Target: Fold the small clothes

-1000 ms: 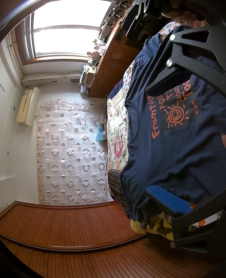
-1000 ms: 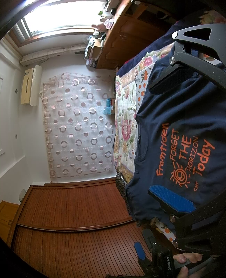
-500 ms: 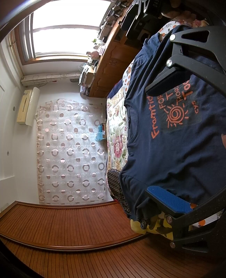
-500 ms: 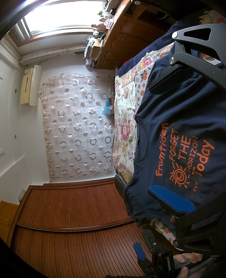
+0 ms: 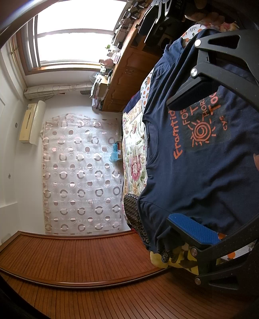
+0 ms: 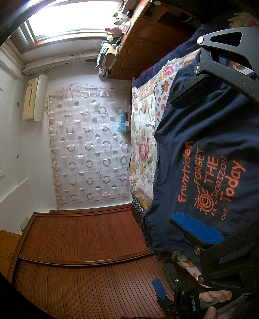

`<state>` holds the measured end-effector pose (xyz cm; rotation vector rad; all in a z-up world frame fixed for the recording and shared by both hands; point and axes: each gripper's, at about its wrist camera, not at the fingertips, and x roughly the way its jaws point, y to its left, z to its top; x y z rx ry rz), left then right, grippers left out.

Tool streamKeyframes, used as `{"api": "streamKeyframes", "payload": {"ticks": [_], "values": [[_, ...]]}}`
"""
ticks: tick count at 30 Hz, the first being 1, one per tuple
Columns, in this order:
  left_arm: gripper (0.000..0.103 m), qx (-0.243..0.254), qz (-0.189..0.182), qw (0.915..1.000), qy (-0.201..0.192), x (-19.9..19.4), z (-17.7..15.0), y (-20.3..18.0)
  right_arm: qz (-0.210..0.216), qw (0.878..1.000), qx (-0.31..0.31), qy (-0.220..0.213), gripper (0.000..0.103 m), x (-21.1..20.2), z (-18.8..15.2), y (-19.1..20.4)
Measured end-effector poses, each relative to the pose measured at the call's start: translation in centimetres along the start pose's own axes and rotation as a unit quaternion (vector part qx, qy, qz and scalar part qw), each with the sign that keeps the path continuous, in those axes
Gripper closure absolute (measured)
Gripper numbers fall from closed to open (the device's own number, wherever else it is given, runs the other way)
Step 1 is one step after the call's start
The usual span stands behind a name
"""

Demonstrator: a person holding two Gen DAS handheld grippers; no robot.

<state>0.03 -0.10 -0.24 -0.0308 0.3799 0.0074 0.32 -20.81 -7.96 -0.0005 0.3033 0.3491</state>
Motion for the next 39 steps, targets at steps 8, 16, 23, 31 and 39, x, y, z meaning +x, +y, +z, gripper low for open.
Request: {"api": "streamKeyframes", "payload": {"ticks": [8, 16, 23, 31, 39], "values": [[0.0, 0.001, 0.001, 1.0, -0.001, 0.0, 0.0, -0.1, 0.0, 1.0, 0.0, 0.001, 0.0, 0.0, 0.0, 0.0], [0.0, 0.001, 0.001, 1.0, -0.001, -0.1, 0.1, -0.1, 0.0, 1.0, 0.0, 0.0, 0.0, 0.0, 0.0, 0.0], [0.0, 0.001, 0.0, 1.0, -0.001, -0.1, 0.0, -0.1, -0.001, 1.0, 0.0, 0.0, 0.0, 0.0, 0.0, 0.1], [0.0, 0.005, 0.01, 0.9999, 0.005, -0.1, 0.1, 0.2, 0.008, 1.0, -0.002, 0.009, 0.0, 0.6, -0.3, 0.1], [0.0, 0.003, 0.027, 0.9991, 0.032, 0.9, -0.9, 2.5, 0.029, 0.999, -0.004, 0.032, 0.0, 2.2, -0.9, 0.1]]}}
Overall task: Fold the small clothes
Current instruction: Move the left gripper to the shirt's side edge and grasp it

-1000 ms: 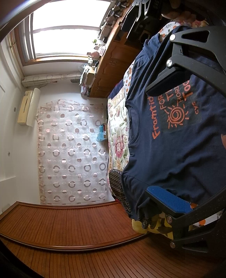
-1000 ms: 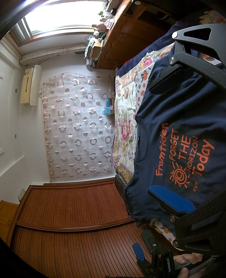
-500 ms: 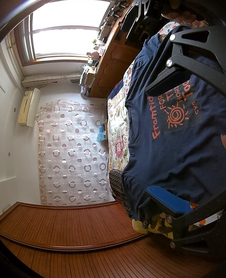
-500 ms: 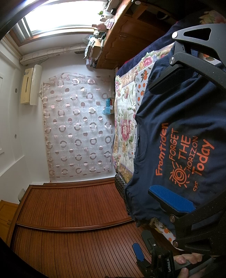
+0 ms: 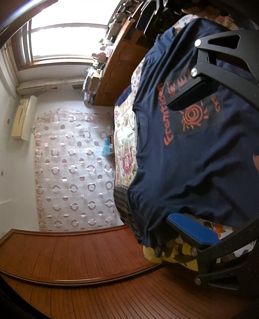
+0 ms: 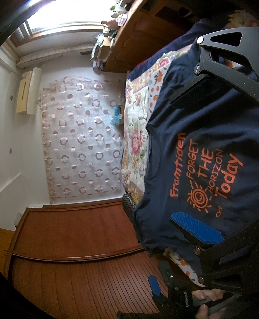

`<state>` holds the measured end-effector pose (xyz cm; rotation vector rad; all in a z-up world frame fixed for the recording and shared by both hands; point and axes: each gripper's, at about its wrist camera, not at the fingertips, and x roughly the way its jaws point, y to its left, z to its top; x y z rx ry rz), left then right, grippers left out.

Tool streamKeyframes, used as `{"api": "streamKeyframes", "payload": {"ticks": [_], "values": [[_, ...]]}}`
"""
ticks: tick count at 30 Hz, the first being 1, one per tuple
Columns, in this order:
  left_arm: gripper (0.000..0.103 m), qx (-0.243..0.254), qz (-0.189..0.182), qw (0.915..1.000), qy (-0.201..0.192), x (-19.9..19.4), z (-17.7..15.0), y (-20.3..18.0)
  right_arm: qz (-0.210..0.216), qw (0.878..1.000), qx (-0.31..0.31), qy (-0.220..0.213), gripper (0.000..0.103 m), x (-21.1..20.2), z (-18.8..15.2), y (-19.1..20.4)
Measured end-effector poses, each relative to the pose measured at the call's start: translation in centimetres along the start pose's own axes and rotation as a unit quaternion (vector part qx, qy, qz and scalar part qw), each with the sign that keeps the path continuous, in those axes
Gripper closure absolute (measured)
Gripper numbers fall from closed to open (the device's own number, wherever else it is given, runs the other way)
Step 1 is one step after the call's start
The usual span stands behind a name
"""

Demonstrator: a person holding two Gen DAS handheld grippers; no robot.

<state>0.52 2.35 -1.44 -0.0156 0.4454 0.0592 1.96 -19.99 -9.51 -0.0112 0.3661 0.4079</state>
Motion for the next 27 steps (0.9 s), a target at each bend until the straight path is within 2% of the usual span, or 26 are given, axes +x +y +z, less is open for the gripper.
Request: {"api": "streamKeyframes", "payload": {"ticks": [16, 21, 27], "values": [[0.0, -0.018, 0.033, 0.9981, 0.048, 3.5, -2.1, 4.9, 0.024, 0.998, -0.019, 0.053, 0.0, 1.9, -0.1, 0.5], [0.0, -0.021, 0.034, 0.9969, 0.067, 4.8, -2.3, 6.7, 0.031, 0.997, -0.031, 0.065, 0.0, 2.7, 0.3, 0.8], [0.0, -0.017, 0.052, 0.9954, 0.079, 6.3, -1.6, 8.9, 0.048, 0.995, -0.04, 0.077, 0.0, 3.5, 0.9, 1.0]]}}
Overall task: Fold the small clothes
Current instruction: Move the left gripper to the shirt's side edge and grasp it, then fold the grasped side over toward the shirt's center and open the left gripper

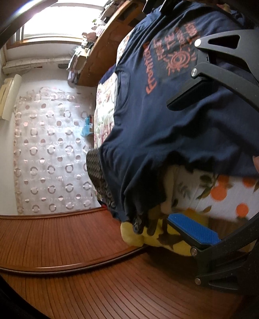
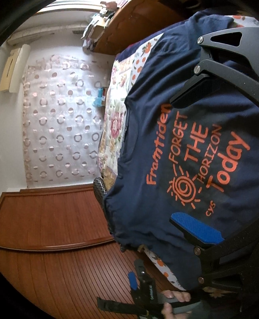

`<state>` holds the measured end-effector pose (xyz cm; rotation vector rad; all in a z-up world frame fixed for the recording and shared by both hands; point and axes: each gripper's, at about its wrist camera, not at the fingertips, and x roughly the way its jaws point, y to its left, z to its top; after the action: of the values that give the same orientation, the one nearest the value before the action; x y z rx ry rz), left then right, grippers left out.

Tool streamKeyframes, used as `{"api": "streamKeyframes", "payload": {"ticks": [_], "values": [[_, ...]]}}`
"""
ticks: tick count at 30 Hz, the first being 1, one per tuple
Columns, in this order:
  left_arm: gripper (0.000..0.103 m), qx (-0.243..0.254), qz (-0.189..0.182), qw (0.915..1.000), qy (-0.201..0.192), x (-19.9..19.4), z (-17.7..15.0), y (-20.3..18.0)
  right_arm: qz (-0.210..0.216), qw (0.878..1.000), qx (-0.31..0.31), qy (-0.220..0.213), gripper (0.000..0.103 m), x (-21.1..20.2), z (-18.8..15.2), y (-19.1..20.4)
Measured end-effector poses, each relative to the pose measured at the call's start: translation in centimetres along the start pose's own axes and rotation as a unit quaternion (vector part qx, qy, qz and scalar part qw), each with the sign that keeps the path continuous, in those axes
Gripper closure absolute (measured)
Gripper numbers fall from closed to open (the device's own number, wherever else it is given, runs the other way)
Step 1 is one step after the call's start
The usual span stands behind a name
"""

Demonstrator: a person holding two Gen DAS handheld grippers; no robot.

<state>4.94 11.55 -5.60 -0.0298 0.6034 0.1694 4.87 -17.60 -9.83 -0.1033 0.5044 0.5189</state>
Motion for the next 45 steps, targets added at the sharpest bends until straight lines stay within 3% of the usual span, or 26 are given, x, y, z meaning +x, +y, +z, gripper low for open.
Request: {"api": "streamKeyframes", "payload": {"ticks": [15, 22, 25, 32, 36, 38, 40, 42, 43, 45], "values": [[0.0, -0.002, 0.002, 0.9996, 0.027, 4.9, 4.4, 5.1, 0.016, 1.0, -0.009, 0.018, 0.0, 1.2, 0.2, -0.1], [0.024, -0.02, -0.018, 0.998, 0.057, 8.9, 5.8, 6.7, 0.018, 1.0, -0.014, 0.021, 0.0, 1.6, 0.2, 0.4], [0.027, -0.031, -0.014, 0.9955, 0.088, 11.2, 6.4, 7.3, 0.017, 1.0, -0.016, 0.021, 0.0, 1.6, 0.2, 0.5], [0.032, -0.067, -0.034, 0.9901, 0.118, 13.5, 6.7, 8.4, 0.011, 1.0, -0.017, 0.024, 0.0, 1.4, 0.2, 0.4], [0.046, -0.094, -0.062, 0.9863, 0.12, 14.0, 6.3, 9.0, 0.007, 1.0, -0.015, 0.023, 0.0, 1.2, 0.1, 0.4], [0.063, -0.099, -0.074, 0.9853, 0.118, 14.0, 6.1, 9.2, 0.007, 1.0, -0.015, 0.024, 0.0, 1.2, 0.0, 0.3], [0.087, -0.099, -0.088, 0.9846, 0.114, 13.7, 6.2, 9.1, 0.006, 1.0, -0.015, 0.026, 0.0, 1.1, -0.1, 0.3], [0.099, -0.085, -0.07, 0.9892, 0.097, 12.8, 6.7, 8.9, 0.005, 1.0, -0.016, 0.025, 0.0, 1.0, -0.1, 0.4], [0.099, -0.076, -0.061, 0.9917, 0.084, 12.2, 7.0, 8.6, 0.004, 1.0, -0.016, 0.024, 0.0, 0.9, -0.2, 0.3], [0.1, -0.077, -0.084, 0.9911, 0.069, 11.1, 7.7, 8.2, 0.004, 1.0, -0.014, 0.023, 0.0, 0.9, -0.1, 0.2]]}}
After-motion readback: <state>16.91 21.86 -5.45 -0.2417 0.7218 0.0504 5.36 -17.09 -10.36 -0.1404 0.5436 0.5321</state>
